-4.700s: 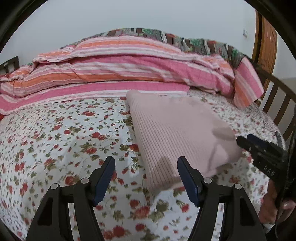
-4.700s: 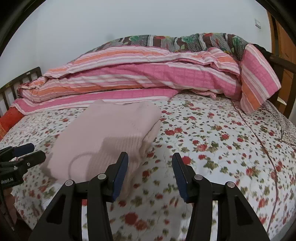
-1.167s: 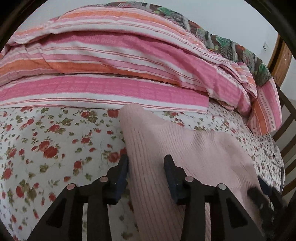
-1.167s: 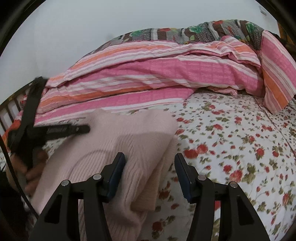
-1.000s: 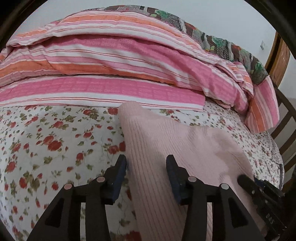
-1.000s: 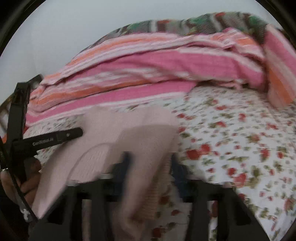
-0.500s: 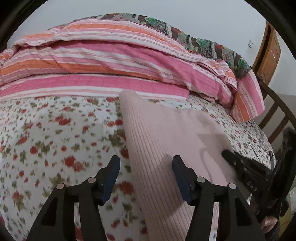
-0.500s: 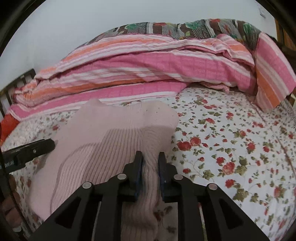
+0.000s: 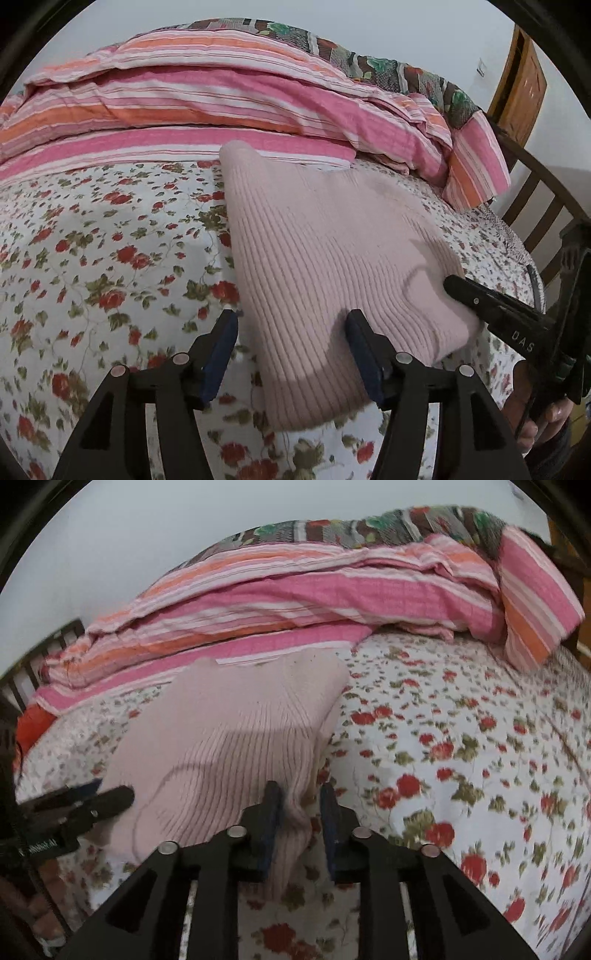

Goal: Fold small clothes

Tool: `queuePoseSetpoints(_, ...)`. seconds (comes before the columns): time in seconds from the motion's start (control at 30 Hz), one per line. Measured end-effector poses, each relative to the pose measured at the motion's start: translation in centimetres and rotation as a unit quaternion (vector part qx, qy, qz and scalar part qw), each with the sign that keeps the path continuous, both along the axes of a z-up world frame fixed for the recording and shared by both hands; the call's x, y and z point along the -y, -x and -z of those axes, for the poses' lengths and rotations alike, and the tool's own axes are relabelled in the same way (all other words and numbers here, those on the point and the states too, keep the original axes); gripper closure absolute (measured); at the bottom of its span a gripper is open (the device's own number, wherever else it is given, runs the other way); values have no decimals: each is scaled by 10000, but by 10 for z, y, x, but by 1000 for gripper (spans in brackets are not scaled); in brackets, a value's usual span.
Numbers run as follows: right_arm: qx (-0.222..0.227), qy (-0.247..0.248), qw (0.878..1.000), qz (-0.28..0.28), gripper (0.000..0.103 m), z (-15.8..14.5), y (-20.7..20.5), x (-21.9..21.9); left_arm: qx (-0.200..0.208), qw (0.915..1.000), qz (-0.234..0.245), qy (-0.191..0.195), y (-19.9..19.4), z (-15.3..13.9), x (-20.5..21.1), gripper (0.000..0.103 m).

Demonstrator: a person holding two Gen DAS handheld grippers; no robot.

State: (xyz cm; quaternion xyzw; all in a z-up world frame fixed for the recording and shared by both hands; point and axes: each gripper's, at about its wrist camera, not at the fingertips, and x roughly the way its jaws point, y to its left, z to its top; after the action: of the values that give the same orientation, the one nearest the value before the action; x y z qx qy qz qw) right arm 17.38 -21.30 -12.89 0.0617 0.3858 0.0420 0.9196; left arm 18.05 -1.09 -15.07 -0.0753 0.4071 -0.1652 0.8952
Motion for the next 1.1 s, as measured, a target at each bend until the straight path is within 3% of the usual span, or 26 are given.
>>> queuePoseSetpoints(0.3, -53, -791, 9966, -201, 75, -6, 0, -2, 32, 10000, -71, -32, 18, -2, -10, 44)
queuePoseSetpoints(0.4, -81, -612, 9977, -279, 97, -3, 1, -9, 14, 9999, -110, -87, 19, 0, -13, 42)
queuePoseSetpoints(0.53, 392, -663, 9970, -74, 97, -16, 19, 9, 82, 9999, -103, -48, 27, -3, -19, 42)
queuePoseSetpoints(0.67, -91, -558, 9984, 55, 95, 2, 12, 13, 95, 9999, -108, -93, 31, -5, -19, 42)
queuePoseSetpoints(0.77, 32, -736, 9973, 60, 89, -3, 24, 16, 149, 9998, -100, -121, 37, -6, -21, 42)
queuePoseSetpoints(0.83, 178, -808, 9965, -74, 67, -9, 32, 13, 156, 9998, -97, -122, 40, -6, -22, 42)
queuePoseSetpoints(0.97, 281, -1006, 9941, -297, 62, -11, 37, 6, 91, 9998, -156, -74, 40, -3, -22, 42)
queuePoseSetpoints(1.0, 210, -1004, 9942, -313, 66, -9, 35, 3, 82, 9998, -173, -73, 40, -3, -22, 42)
queuePoseSetpoints(1.03, 61, -968, 9948, -327, 85, -5, 32, 0, 77, 9998, -185, -77, 40, -3, -21, 42)
queuePoseSetpoints(1.1, -6, -887, 9955, -325, 92, -1, 32, -2, 53, 9997, -204, -94, 41, -4, -22, 42)
